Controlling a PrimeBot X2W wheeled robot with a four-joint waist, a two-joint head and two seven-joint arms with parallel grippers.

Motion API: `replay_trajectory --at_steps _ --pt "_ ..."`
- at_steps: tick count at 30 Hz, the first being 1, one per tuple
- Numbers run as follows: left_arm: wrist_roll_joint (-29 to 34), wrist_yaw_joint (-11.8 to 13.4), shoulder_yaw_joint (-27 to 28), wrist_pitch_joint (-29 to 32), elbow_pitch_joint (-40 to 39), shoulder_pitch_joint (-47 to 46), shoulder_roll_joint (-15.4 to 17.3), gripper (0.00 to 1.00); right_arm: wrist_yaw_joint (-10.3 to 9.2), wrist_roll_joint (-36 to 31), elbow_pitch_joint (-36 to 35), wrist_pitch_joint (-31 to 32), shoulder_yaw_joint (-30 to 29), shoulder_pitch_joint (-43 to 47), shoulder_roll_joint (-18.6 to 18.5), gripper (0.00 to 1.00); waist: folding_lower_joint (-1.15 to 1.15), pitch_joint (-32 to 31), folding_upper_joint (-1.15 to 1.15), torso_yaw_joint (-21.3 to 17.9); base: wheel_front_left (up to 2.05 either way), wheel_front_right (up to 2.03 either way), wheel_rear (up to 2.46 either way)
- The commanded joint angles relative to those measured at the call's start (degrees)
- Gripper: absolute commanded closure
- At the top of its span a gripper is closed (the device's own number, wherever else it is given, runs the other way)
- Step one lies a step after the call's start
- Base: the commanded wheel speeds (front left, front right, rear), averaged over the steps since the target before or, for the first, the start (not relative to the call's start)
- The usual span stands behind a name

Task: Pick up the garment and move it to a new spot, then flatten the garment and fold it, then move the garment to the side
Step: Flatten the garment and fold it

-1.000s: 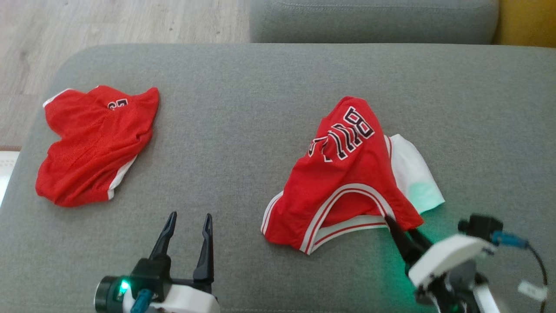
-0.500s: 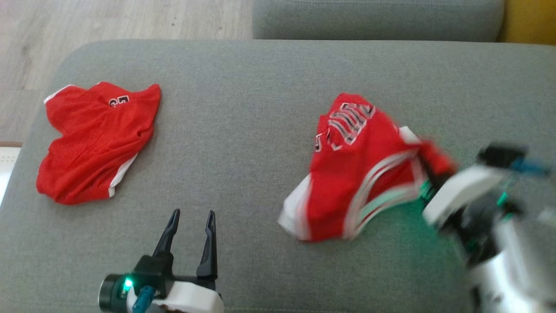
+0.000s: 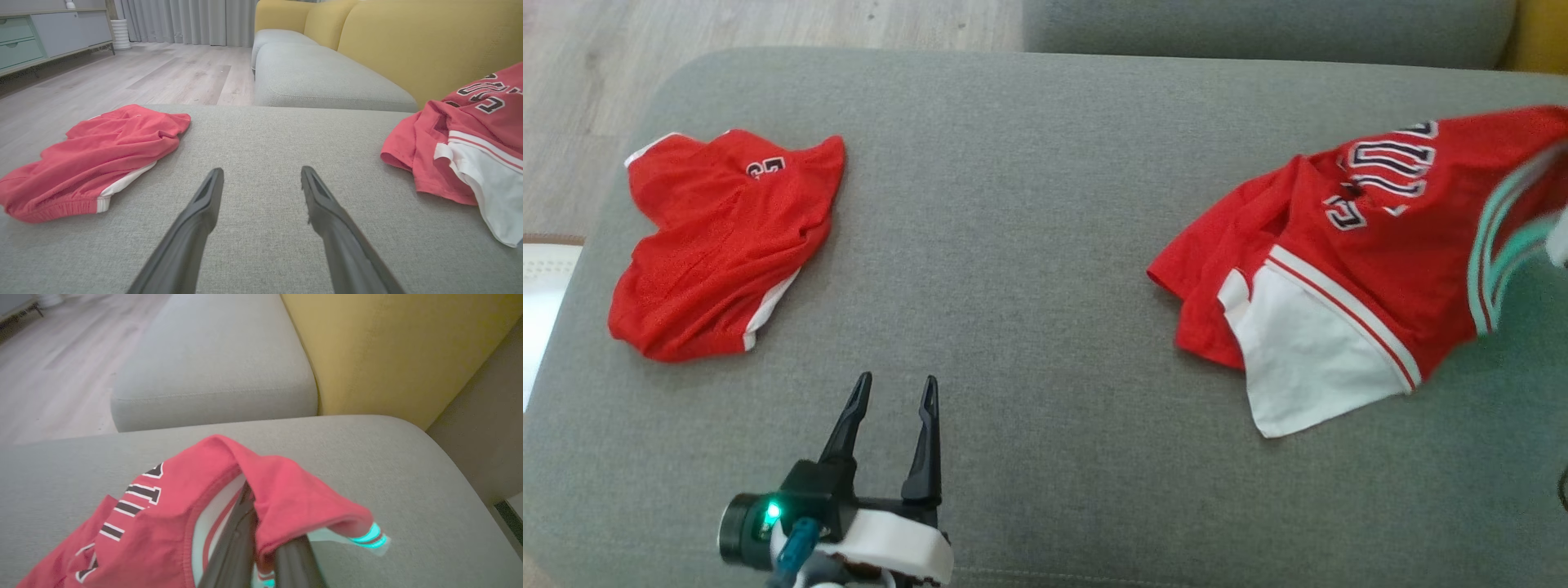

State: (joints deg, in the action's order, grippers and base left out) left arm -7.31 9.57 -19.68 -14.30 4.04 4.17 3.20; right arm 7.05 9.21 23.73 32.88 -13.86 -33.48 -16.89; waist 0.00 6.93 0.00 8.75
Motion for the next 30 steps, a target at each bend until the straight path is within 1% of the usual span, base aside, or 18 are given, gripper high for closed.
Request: replay_trajectory --at_steps 1,2,4,7,9,11,14,17,18,20,22,25,27,30 --pt "-0.5 0.1 1.5 -0.7 -1.6 -1.8 -0.3 0.0 0.44 -2.4 0.3 0.1 -0.7 -2.4 -1.3 0.47 0.0 0.1 0.0 0.4 0.0 0.0 0.0" --pt "-0.5 0.2 1.5 -0.7 -1.5 -1.7 -0.3 0.0 0.44 -3.7 1.5 -0.2 -1.3 -2.3 -1.6 0.0 0.0 0.1 0.0 0.6 0.0 0.0 0.0" --pt "-0.7 0.3 1.4 -0.7 -1.6 -1.6 -0.3 0.0 0.44 -6.4 3.0 -1.3 -0.9 -1.1 -2.5 0.0 0.0 0.0 0.0 0.7 0.0 0.0 0.0" --pt "-0.9 0.7 1.8 -0.7 -1.8 -1.1 -0.3 0.0 0.44 -8.4 3.8 -2.0 2.8 1.9 -3.7 0.0 0.0 -0.5 0.0 0.1 0.0 0.0 0.0" --pt "-0.9 0.8 2.1 -0.7 -1.9 -0.6 -0.3 0.0 0.44 -8.6 2.5 -2.7 5.7 4.5 -4.9 0.0 0.0 -0.9 0.0 -0.6 0.0 0.0 0.0" --pt "-0.8 0.8 2.5 -0.7 -2.1 -0.3 -0.3 0.0 0.44 -7.3 -0.1 -3.6 8.1 7.1 -5.3 0.0 0.0 -1.1 0.0 -1.4 0.0 0.0 0.0" --pt "-0.5 0.6 3.0 -0.7 -2.4 -0.1 -0.3 0.0 0.44 -3.0 -6.8 -4.6 12.5 11.5 -4.4 0.0 0.0 -1.3 0.0 -2.8 0.0 0.0 0.0" --pt "-0.2 0.4 3.5 -0.7 -2.6 -0.4 -0.3 0.0 0.44 1.1 -14.4 -4.0 17.8 16.0 -3.1 0.0 0.0 -0.8 0.0 -4.0 0.0 0.0 0.0" --pt "-0.2 0.4 3.5 -0.7 -2.6 -0.4 -0.3 0.0 0.44 1.1 -14.4 -4.0 17.8 16.0 -3.1 0.0 0.0 -0.8 0.0 -4.0 0.0 0.0 0.0" --pt "-0.2 0.3 3.5 -0.7 -2.8 -0.8 -0.3 0.0 0.44 2.9 -18.6 -3.1 21.6 19.0 -2.2 0.0 0.0 -0.4 0.0 -4.4 0.0 0.0 0.0" --pt "-0.3 0.3 3.4 -0.7 -2.9 -1.2 -0.3 0.0 0.44 3.9 -21.0 -2.4 25.6 21.5 -1.8 0.0 0.0 0.1 0.0 -4.5 0.0 0.0 0.0" --pt "-0.4 0.2 2.9 -0.7 -3.0 -1.7 -0.3 0.0 0.44 5.1 -21.8 -1.7 30.3 23.3 -0.8 0.0 0.0 0.9 0.0 -4.3 0.0 0.0 0.0" --pt "-0.6 0.2 2.5 -0.7 -2.8 -2.3 -0.3 0.0 0.44 4.8 -20.4 -1.7 32.9 23.5 0.6 0.0 0.0 1.5 0.0 -3.6 0.0 0.0 0.0" --pt "-0.8 0.4 2.4 -0.7 -2.7 -2.6 -0.3 0.0 0.44 4.2 -18.2 -1.5 34.5 23.5 1.5 0.0 0.0 1.9 0.0 -2.7 0.0 0.0 0.0"
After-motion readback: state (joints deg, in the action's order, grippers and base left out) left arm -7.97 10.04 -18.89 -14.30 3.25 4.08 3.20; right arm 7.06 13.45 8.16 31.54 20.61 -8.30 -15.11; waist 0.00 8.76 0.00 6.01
